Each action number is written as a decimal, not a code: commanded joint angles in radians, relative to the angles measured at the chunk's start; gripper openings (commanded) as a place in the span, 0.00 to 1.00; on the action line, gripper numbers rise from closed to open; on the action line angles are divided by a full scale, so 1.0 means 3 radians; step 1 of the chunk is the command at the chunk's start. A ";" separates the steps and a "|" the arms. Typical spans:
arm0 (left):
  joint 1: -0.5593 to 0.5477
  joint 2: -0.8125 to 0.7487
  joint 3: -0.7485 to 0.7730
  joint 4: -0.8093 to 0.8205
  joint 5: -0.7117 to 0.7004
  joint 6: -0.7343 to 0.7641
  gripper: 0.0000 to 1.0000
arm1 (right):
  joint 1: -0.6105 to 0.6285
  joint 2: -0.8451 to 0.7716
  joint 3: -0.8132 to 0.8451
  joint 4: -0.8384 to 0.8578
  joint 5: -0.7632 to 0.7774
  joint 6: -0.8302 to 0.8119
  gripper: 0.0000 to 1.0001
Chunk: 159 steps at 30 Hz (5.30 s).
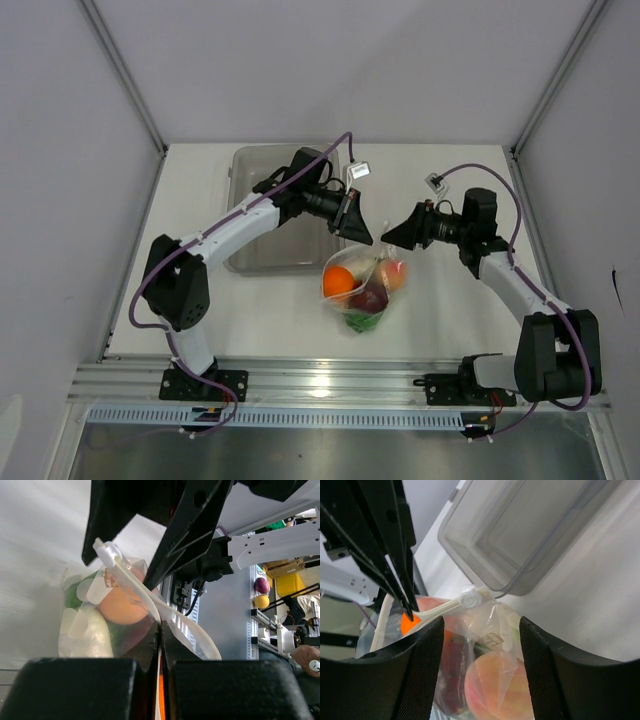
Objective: Place the food in the zip-top bag and seal the zipper
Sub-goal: Zip the zipper food storage bag at the center of the board.
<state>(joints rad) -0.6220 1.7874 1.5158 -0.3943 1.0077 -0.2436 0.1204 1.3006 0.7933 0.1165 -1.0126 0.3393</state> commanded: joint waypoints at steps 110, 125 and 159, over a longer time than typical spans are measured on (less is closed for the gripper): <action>-0.0862 -0.1918 -0.1791 0.1529 -0.1221 0.0270 0.69 | 0.1393 -0.2127 -0.0328 -0.1324 0.1100 0.0592 0.00; -0.1010 -0.1801 -0.1509 0.1647 -0.1216 0.0285 0.56 | 0.1593 -0.2034 -0.0221 -0.1432 0.1320 0.0740 0.00; -0.1204 -0.1719 -0.1596 0.1355 -0.1917 0.0546 0.47 | 0.1711 -0.1968 -0.0169 -0.1442 0.1524 0.0827 0.00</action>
<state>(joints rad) -0.9798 1.2762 1.0214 -0.0097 0.4255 -0.1055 0.6258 0.7216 0.6926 -0.3401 -0.5621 0.5766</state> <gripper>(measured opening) 0.516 0.003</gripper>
